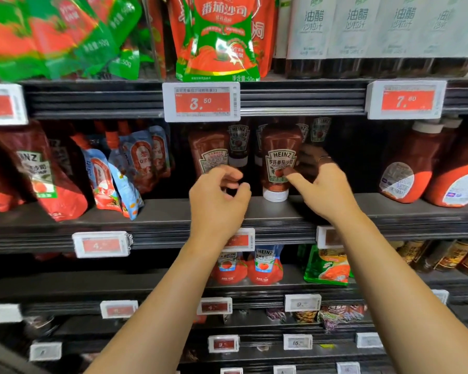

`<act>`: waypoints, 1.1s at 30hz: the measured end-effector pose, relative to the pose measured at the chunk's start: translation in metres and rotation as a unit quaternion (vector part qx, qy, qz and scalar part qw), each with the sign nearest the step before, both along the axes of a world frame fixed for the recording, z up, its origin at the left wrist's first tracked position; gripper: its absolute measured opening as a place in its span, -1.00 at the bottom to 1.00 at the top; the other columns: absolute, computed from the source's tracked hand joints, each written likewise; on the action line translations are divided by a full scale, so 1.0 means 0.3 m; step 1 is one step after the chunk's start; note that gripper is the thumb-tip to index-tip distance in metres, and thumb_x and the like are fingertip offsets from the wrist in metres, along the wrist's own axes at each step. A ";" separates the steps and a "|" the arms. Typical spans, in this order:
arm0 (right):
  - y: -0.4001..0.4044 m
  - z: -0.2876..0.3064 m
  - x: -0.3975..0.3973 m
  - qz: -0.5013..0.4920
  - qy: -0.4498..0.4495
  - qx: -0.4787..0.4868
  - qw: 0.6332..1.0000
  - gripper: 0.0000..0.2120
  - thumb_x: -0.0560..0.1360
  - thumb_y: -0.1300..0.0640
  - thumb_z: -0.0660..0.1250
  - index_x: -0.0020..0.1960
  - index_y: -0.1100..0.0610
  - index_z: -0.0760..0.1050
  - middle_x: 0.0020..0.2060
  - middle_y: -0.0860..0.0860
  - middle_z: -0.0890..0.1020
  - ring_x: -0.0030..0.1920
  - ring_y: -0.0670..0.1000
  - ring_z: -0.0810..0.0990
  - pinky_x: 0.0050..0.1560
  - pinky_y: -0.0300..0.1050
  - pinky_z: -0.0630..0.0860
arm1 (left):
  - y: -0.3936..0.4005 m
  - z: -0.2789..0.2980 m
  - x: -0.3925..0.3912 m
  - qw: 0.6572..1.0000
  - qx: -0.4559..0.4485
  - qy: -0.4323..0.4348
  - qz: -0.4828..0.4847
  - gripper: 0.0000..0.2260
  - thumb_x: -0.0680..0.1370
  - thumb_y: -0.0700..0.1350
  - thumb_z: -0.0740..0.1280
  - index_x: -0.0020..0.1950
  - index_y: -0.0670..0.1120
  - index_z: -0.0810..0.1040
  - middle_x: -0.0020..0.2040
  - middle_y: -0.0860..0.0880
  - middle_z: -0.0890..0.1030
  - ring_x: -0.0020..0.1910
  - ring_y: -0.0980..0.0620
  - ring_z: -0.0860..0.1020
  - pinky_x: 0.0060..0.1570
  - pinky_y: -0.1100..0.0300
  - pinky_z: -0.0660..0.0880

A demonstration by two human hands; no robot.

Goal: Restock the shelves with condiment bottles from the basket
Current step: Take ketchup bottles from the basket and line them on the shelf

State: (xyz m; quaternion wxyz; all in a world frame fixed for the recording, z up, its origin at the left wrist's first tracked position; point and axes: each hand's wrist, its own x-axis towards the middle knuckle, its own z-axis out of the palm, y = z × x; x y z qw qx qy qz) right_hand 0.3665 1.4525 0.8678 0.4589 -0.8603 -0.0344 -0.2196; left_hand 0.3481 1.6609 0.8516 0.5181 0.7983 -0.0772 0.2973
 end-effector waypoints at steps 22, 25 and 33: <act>0.395 -0.018 -0.045 0.090 0.141 0.101 0.981 -0.41 0.26 0.09 0.23 0.30 -0.07 0.43 0.13 -0.07 0.64 0.10 -0.02 0.63 0.11 0.07 0.61 | 0.166 -0.005 0.032 0.991 0.086 0.100 0.013 -0.40 0.46 0.01 0.52 0.42 -0.05 0.37 0.14 0.00 0.41 0.10 0.08 0.43 0.02 0.26 0.34; 0.382 -0.032 -0.060 0.109 0.146 0.116 0.976 -0.28 0.32 0.10 0.19 0.50 0.01 0.32 0.31 0.01 0.58 0.25 0.02 0.59 0.25 0.09 0.58 | 0.170 0.008 0.048 0.990 0.084 0.111 0.001 -0.39 0.40 0.11 0.57 0.34 -0.06 0.44 0.13 0.00 0.53 0.05 0.10 0.51 -0.05 0.21 0.45; 0.323 -0.028 -0.076 0.137 0.112 0.137 0.975 -0.52 0.35 0.18 0.17 0.21 -0.13 0.52 0.03 -0.17 0.69 0.09 -0.07 0.68 0.10 0.14 0.65 | 0.190 0.025 0.094 0.981 -0.036 0.146 -0.123 -0.64 0.38 0.06 0.61 0.10 0.12 0.59 -0.05 0.18 0.72 -0.05 0.24 0.67 -0.09 0.33 0.56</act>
